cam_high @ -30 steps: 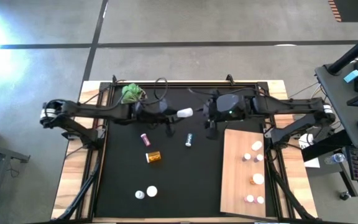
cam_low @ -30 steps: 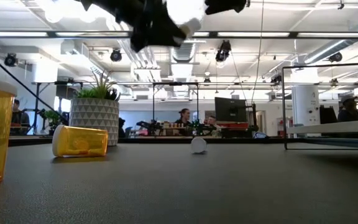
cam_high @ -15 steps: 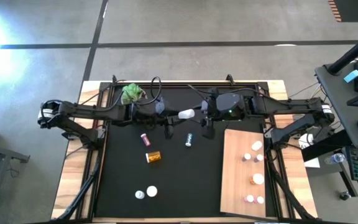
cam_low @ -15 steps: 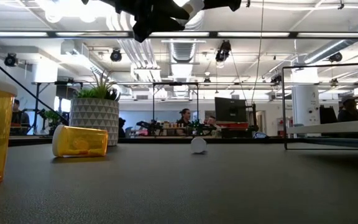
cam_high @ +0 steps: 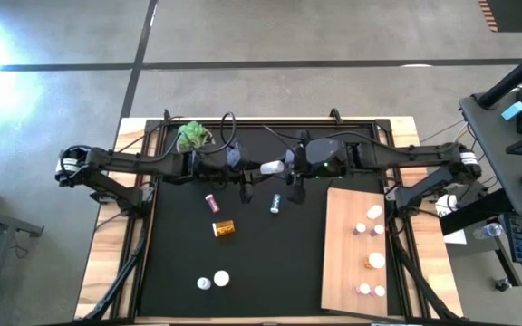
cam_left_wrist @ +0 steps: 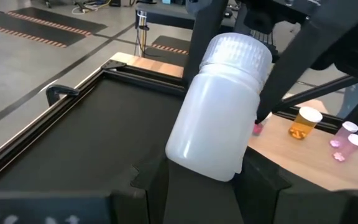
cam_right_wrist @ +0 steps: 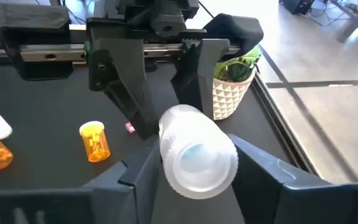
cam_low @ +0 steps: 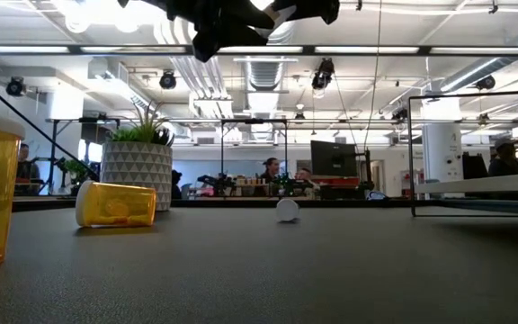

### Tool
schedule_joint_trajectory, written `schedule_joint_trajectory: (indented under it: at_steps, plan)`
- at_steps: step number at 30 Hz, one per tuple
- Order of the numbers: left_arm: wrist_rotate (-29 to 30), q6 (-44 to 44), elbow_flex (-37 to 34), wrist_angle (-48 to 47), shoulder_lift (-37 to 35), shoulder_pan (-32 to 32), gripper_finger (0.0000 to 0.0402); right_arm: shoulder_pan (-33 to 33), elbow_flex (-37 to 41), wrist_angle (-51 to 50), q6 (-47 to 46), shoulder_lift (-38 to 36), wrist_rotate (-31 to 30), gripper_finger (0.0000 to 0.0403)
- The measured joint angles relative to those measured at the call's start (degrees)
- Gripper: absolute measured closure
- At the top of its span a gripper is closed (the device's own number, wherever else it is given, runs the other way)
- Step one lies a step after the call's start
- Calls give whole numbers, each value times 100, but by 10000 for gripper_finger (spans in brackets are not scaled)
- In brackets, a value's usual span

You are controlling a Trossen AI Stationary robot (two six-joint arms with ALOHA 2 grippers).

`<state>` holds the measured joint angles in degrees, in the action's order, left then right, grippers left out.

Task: Pick and place medicine bottles onto shelf by color
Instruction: Put the left white pill bottle on the shelf aligned with the other white pill bottle

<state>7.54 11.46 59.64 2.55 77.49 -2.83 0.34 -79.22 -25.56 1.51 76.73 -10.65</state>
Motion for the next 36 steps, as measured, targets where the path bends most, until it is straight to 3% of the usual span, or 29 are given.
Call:
schedule_joint_trajectory:
  at_steps: [13,22,27,36]
  plan:
    - [6,16,8,-10,2,-4,279,2,0,-116,-219,-91,4,277]
    - [3,164,0,-18,5,0,278,0,-2,-515,-741,-240,38,278]
    - [46,175,0,-14,4,-13,277,4,-31,-1648,-1837,-520,101,278]
    - [25,709,-2,-321,20,-83,276,150,-118,-4602,-4873,-592,517,278]
